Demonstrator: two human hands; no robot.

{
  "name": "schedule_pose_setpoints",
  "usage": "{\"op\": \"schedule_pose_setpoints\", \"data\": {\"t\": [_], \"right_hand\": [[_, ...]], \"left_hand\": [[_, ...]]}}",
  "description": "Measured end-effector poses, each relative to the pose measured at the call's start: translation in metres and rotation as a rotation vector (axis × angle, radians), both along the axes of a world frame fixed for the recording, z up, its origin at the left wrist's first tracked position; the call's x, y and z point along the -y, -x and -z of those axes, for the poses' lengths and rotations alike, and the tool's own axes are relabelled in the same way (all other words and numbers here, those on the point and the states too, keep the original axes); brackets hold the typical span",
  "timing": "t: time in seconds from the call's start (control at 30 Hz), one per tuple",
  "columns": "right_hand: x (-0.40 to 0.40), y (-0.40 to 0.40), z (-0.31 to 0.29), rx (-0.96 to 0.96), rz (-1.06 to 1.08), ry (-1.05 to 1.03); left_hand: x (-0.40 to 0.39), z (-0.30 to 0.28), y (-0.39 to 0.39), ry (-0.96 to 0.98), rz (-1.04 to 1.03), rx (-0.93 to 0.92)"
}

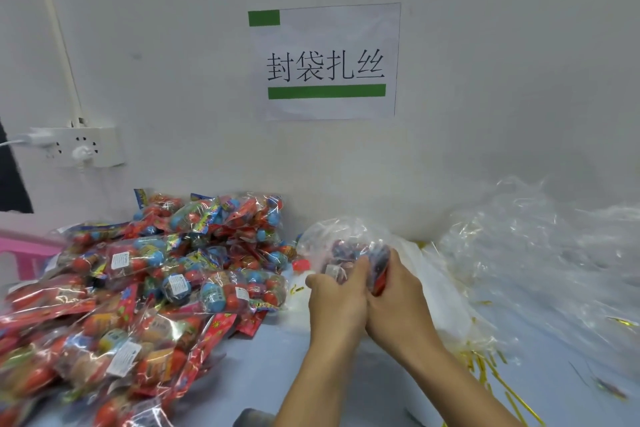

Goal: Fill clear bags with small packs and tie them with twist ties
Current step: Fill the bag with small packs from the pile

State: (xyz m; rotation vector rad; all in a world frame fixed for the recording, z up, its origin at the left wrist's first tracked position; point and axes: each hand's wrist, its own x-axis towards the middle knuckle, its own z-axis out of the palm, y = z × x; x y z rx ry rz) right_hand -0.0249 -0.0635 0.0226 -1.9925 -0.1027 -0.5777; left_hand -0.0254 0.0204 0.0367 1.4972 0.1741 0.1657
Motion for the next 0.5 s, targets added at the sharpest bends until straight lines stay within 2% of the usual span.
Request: {"op": "schedule_pose_setpoints", "data": {"t": [0.1, 0.27, 0.5], "right_hand": [[0.006, 0.010, 0.010, 0.020, 0.050, -0.046], [0.015, 0.017, 0.004, 0.153, 0.096, -0.251], [0.023, 0.022, -0.003, 0.285, 0.181, -0.264]], "left_hand": [[0.005, 0.002, 0.004, -0.120, 0.059, 0.015], [0.014, -0.004, 0.013, -0.290, 0.138, 0.073], [0.016, -0.013, 0.026, -0.638, 0.063, 0.132]]}}
